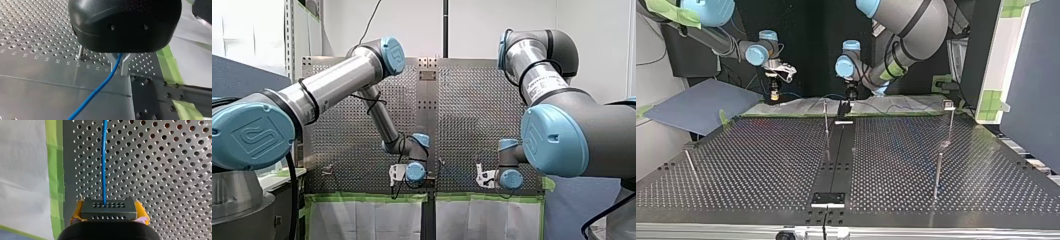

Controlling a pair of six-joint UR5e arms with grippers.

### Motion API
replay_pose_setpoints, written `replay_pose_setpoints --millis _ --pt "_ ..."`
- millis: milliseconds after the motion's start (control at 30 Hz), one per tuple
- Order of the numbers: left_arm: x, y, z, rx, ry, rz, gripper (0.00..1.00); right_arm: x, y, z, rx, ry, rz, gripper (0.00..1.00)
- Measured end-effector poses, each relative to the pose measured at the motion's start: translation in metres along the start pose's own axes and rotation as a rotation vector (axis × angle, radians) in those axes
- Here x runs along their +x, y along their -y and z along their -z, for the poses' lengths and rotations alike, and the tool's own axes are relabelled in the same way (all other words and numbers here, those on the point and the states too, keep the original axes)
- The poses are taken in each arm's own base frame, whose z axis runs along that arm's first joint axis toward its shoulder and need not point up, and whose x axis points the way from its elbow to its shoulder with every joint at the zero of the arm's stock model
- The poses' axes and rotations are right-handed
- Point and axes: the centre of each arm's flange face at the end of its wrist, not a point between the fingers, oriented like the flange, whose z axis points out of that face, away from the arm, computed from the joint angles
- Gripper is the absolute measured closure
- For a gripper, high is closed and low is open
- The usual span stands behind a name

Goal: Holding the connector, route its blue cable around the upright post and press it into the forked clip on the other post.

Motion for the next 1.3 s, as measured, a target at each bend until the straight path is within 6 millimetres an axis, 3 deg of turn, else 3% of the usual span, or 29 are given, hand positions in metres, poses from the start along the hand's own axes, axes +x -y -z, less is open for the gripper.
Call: replay_pose_setpoints --millis 1300 --pt "-0.021 0.008 -0.018 0.017 0.018 0.022 0.94 0.014 -0.009 -0.019 -0.015 -0.019 -0.015 1.0"
